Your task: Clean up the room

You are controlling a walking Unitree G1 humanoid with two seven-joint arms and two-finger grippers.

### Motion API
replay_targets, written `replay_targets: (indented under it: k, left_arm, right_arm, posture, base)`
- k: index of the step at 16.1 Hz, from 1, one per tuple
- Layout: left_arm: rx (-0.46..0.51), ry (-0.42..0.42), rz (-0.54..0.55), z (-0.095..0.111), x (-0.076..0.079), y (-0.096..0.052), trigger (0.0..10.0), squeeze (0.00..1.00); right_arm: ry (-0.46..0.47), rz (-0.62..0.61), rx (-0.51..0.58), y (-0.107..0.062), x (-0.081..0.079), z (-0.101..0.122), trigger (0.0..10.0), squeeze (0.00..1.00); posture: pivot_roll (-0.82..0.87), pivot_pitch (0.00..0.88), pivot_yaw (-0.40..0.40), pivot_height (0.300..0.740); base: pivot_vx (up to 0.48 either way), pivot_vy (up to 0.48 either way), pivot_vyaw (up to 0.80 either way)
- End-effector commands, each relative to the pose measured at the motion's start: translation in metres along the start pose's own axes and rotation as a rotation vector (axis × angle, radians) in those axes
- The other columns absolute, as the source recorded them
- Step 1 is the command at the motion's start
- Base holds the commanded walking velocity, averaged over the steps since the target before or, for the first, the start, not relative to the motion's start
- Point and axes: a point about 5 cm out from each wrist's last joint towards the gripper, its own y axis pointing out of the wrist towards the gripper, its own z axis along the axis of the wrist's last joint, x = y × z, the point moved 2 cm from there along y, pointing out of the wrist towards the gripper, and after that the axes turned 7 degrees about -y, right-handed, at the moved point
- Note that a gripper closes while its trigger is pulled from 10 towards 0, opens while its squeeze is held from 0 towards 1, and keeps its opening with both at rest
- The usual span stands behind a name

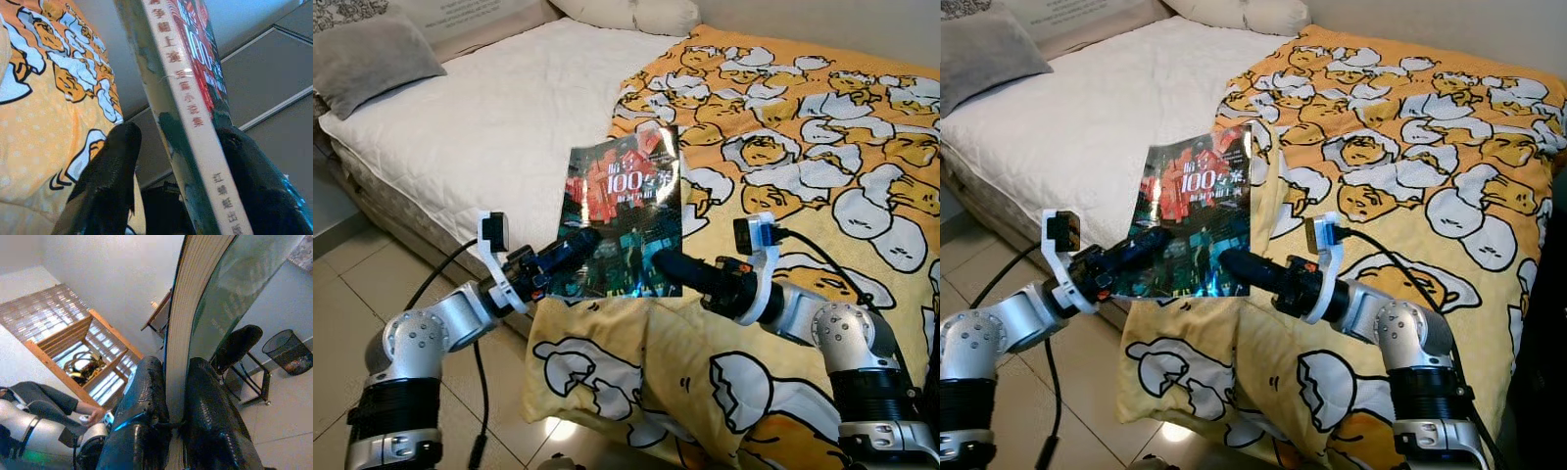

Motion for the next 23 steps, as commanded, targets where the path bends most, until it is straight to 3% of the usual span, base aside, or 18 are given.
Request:
replay_targets:
  k: [1,10,11,12,13,16,17,23]
  left_arm:
    - [-0.004,0.014,-0.011,0.003,0.005,0.000,0.0,0.00]
    - [-0.054,0.036,0.009,0.002,0.010,-0.013,0.0,0.00]
    - [-0.077,0.091,0.033,0.001,0.012,-0.012,10.0,0.00]
    - [-0.076,0.103,0.027,0.001,0.013,-0.010,10.0,0.00]
    - [-0.066,0.096,0.018,0.002,0.015,-0.009,10.0,1.00]
    - [-0.044,0.074,-0.005,0.006,0.018,-0.008,10.0,1.00]
    - [-0.033,0.082,-0.003,0.008,0.019,-0.009,10.0,0.00]
    - [-0.023,0.023,-0.080,0.007,0.029,-0.016,10.0,0.00]
  right_arm:
    - [-0.015,0.047,-0.025,0.006,-0.006,-0.001,0.0,0.00]
    - [-0.066,0.035,-0.074,0.006,-0.002,0.004,0.0,0.00]
    - [-0.072,0.034,-0.078,0.005,-0.002,0.006,0.0,0.00]
    - [-0.074,0.034,-0.082,0.004,-0.002,0.007,0.0,0.00]
    - [-0.077,0.036,-0.086,0.005,-0.002,0.007,0.0,0.00]
    - [-0.085,0.047,-0.101,0.006,-0.002,0.007,0.0,0.00]
    - [-0.089,0.056,-0.119,0.007,-0.002,0.008,0.0,0.00]
    - [-0.100,0.079,-0.148,0.006,-0.003,0.014,0.0,0.00]
  posture:
    - [-0.03,0.000,0.071,0.740]
    - [-0.02,0.000,0.052,0.740]
    - [-0.01,0.000,0.043,0.740]
    - [-0.01,0.000,0.042,0.740]
    - [-0.01,0.000,0.041,0.740]
    - [-0.01,0.000,0.040,0.740]
    - [-0.01,0.000,0.039,0.740]
    - [0.00,0.000,0.025,0.740]
  base:
    - [0.000,0.000,0.00]
    - [0.000,0.000,0.00]
    - [0.000,0.000,0.00]
    - [0.000,0.000,0.00]
    - [0.000,0.000,0.00]
    - [0.000,0.000,0.00]
    - [0.000,0.000,0.00]
    - [0.000,0.000,0.00]
